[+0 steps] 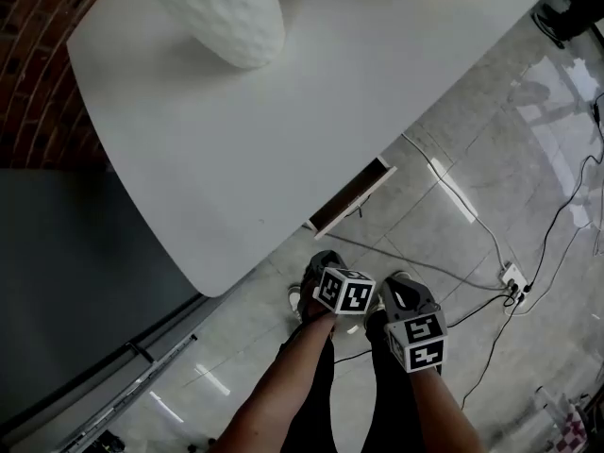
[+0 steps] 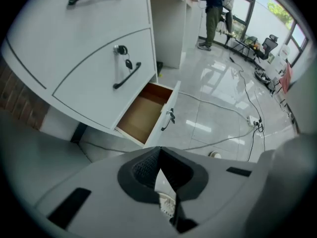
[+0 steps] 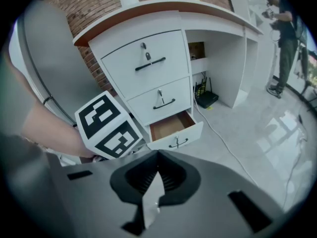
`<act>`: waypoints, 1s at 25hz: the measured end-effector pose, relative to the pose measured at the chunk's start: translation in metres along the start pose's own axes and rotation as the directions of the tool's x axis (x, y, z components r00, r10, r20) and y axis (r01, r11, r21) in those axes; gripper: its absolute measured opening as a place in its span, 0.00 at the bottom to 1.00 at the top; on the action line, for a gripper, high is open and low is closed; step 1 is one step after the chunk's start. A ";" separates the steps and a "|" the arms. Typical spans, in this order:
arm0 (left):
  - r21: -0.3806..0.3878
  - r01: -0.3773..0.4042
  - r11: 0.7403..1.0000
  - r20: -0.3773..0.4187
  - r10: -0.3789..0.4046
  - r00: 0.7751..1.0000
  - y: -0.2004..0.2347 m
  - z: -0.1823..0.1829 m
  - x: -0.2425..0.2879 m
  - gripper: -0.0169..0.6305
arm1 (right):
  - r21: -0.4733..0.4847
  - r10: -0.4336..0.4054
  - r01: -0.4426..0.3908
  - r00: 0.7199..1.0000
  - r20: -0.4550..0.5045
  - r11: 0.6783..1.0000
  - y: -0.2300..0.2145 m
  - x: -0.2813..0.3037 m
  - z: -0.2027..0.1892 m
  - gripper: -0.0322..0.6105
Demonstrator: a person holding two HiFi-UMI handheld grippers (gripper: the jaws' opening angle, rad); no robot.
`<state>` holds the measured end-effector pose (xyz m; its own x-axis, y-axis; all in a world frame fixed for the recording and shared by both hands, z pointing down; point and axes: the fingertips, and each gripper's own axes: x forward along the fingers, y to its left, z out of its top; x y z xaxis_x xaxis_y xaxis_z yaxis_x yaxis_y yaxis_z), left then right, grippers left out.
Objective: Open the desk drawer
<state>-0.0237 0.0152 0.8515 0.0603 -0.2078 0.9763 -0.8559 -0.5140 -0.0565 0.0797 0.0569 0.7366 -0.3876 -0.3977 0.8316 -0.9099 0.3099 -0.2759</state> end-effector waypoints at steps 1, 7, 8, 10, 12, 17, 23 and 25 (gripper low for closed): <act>-0.019 0.007 1.000 0.000 -0.007 1.000 0.002 0.000 -0.011 0.04 | 0.006 0.003 -0.003 1.000 0.007 1.000 0.006 -0.005 0.005 0.07; -0.115 0.059 0.992 -0.011 -0.061 0.998 0.011 -0.008 -0.082 0.04 | 0.022 0.017 -0.017 1.000 0.021 1.000 0.044 -0.036 0.027 0.07; -0.139 0.067 0.988 -0.011 -0.069 0.998 0.014 -0.010 -0.094 0.04 | 0.017 0.021 -0.021 1.000 0.022 1.000 0.049 -0.041 0.032 0.07; -0.193 0.081 0.978 -0.008 -0.084 0.996 0.020 -0.012 -0.116 0.04 | 0.003 0.036 -0.036 0.999 0.024 0.999 0.058 -0.048 0.044 0.07; -0.238 0.093 0.967 -0.001 -0.096 0.995 0.024 -0.014 -0.136 0.04 | -0.008 0.045 -0.044 0.999 0.032 0.999 0.065 -0.057 0.058 0.07; -0.343 0.113 0.933 0.003 -0.119 0.993 0.024 -0.019 -0.177 0.04 | -0.050 0.018 -0.013 0.994 0.104 0.999 0.070 -0.087 0.097 0.07; -0.431 0.162 0.888 0.054 -0.154 0.987 0.011 -0.011 -0.219 0.04 | -0.008 0.033 -0.032 0.992 0.122 0.999 0.074 -0.112 0.118 0.07; -0.451 0.170 0.876 0.061 -0.159 0.985 0.009 -0.007 -0.231 0.04 | -0.002 0.037 -0.037 0.991 0.131 0.999 0.076 -0.123 0.123 0.07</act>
<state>-0.0488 0.0642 0.6272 0.2271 -0.1740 0.9582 -0.9714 -0.1100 0.2103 0.0399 0.0237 0.5539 -0.4372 -0.4954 0.7506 -0.8945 0.3264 -0.3056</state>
